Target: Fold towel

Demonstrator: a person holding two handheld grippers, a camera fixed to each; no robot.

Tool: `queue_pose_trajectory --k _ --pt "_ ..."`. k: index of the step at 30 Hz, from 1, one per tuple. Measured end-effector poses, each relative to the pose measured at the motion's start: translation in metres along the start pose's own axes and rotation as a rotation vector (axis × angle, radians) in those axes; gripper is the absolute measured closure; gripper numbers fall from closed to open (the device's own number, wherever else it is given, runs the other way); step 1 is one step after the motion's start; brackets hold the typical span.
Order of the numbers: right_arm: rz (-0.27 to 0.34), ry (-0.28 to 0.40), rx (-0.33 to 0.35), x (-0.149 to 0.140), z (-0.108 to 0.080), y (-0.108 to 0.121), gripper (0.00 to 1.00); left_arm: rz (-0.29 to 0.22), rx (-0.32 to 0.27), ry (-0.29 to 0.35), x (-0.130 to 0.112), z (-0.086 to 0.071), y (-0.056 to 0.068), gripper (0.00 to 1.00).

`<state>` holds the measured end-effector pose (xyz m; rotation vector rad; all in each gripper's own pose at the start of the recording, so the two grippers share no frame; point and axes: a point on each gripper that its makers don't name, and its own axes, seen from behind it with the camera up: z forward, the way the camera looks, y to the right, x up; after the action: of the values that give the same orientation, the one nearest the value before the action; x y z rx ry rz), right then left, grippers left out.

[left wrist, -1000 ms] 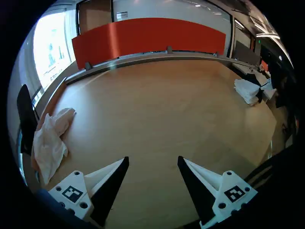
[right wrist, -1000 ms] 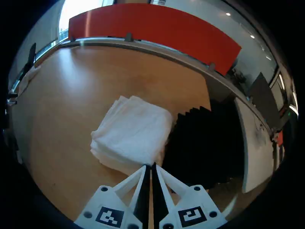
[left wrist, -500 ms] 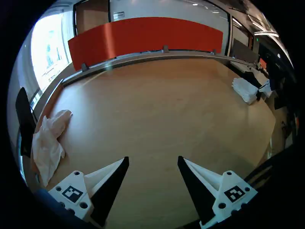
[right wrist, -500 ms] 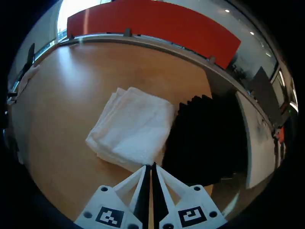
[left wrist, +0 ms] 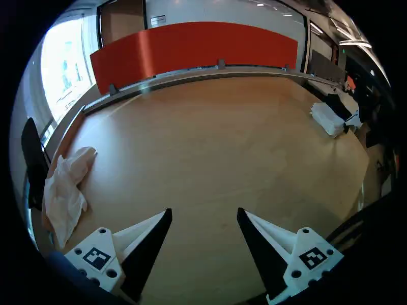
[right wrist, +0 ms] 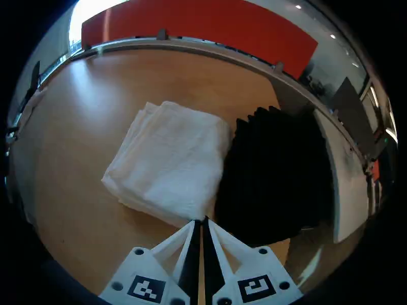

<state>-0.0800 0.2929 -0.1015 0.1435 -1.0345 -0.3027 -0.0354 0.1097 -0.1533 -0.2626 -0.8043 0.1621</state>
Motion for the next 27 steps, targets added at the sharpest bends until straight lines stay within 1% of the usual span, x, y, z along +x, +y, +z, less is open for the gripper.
queue_pose_trajectory --k 17,21,27 --pt "0.005 -0.037 0.007 -0.010 0.014 0.001 0.96 0.016 -0.012 -0.012 0.005 0.008 0.010 0.05" --pt "0.005 -0.039 0.007 -0.012 0.016 0.001 0.95 0.021 -0.015 -0.014 0.007 0.009 0.013 0.05" --pt "0.000 -0.025 0.005 -0.010 0.014 0.004 0.91 0.024 -0.018 -0.014 0.009 0.011 0.016 0.05"
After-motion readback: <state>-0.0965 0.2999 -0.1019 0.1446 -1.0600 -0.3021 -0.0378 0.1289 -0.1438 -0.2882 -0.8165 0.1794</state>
